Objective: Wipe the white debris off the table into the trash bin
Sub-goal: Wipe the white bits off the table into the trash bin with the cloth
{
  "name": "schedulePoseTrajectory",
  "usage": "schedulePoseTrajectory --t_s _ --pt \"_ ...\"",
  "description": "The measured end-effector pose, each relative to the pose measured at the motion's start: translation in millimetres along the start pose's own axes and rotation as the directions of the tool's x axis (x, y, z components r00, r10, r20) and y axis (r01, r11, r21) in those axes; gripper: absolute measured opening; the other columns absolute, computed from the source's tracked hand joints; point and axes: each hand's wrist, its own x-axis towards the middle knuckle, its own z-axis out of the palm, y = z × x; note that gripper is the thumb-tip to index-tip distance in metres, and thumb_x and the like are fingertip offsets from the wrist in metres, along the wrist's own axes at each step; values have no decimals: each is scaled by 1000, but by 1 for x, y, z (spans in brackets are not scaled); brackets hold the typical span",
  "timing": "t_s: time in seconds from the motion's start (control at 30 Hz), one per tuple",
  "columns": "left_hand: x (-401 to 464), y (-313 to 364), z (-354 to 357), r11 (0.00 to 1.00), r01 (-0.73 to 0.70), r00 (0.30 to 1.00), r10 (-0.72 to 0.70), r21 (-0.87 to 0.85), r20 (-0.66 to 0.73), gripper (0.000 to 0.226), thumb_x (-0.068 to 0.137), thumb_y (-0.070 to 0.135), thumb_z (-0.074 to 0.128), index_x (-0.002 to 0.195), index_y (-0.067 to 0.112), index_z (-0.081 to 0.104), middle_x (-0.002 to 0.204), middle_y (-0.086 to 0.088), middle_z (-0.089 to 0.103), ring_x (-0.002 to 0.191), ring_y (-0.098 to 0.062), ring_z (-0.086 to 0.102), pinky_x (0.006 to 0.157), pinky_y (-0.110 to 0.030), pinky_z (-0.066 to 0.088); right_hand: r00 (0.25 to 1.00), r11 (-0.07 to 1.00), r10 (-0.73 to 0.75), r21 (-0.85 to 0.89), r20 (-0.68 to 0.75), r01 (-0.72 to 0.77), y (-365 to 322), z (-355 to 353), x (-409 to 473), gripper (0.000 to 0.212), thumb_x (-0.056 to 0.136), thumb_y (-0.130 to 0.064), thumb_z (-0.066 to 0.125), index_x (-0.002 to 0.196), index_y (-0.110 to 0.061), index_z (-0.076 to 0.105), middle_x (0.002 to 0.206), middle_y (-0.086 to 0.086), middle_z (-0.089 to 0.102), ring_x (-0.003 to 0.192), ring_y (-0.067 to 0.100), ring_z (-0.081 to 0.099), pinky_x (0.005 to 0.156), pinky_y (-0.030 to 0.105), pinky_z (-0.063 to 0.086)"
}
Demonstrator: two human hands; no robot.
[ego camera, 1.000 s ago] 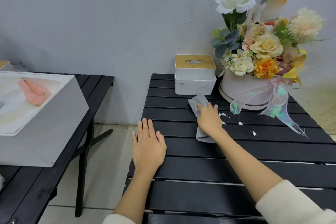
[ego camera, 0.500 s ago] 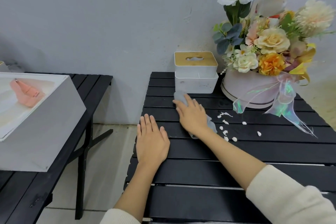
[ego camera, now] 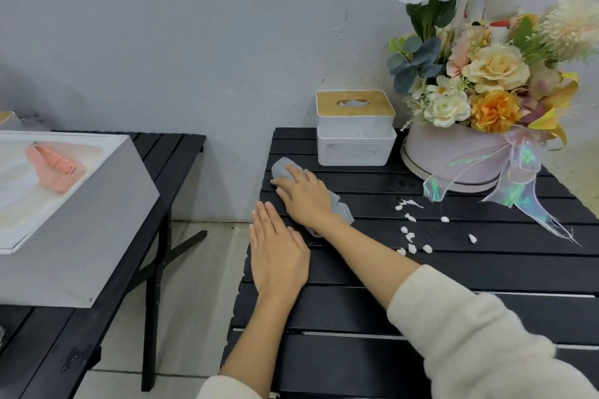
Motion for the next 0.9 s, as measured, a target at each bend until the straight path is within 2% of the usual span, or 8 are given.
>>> schedulePoseTrajectory --t_s 0.13,0.3,0.4,0.47,0.53,0.67,0.8,0.9 --pt "0 -1 0 1000 -5 1000 5 27 10 57 98 25 19 147 1 3 158 -14 6 147 -23 1 121 -35 4 998 999 30 -43 -53 -32 25 -5 -17 49 93 -7 41 138 -28 43 157 5 20 129 34 35 104 42 33" --pt "-1 0 -1 998 -43 999 43 45 7 55 98 24 20 147 3 10 158 -13 11 147 -24 4 120 -35 4 954 945 288 -140 -77 -297 74 -39 -57 60 87 -1 45 141 -25 39 155 8 19 125 36 36 98 43 38" --pt "1 5 0 969 -242 970 243 50 -16 50 98 21 24 146 5 21 156 -11 20 147 -23 9 118 -32 1 924 915 378 -127 -66 -383 90 -59 -78 58 87 3 41 139 -21 42 150 10 28 121 36 37 92 41 39" --pt "2 11 1 921 -387 921 388 49 -15 47 98 20 27 143 6 29 153 -10 29 146 -23 16 118 -30 3 913 916 386 -63 -132 -397 89 -65 -81 56 84 5 39 134 -18 49 144 11 37 116 37 39 88 39 38" --pt "4 17 1 892 -452 892 453 20 -21 45 99 20 29 141 5 35 150 -9 35 144 -22 22 117 -28 5 926 943 326 0 -191 -332 81 -63 -73 53 86 4 39 133 -17 49 146 12 36 115 38 40 92 40 37" --pt "9 21 6 872 -486 872 488 -49 35 46 100 26 28 142 9 35 151 -4 34 145 -15 19 116 -23 3 968 967 239 -65 -82 -245 66 -37 -57 46 94 -9 41 138 -21 41 151 10 26 125 39 35 105 43 31" --pt "16 17 13 905 -414 895 424 -94 136 52 100 37 23 146 13 25 156 -1 22 146 -12 9 116 -24 3 934 924 327 -161 -140 -348 90 -39 -57 58 89 -4 44 143 -20 33 155 12 16 140 42 16 117 49 15" --pt "16 18 13 909 -409 895 417 -78 161 53 99 38 21 147 14 23 157 0 19 146 -12 7 117 -25 2 891 872 429 -190 -148 -451 114 -60 -62 58 88 -3 45 142 -18 35 154 14 19 141 41 15 118 46 13"
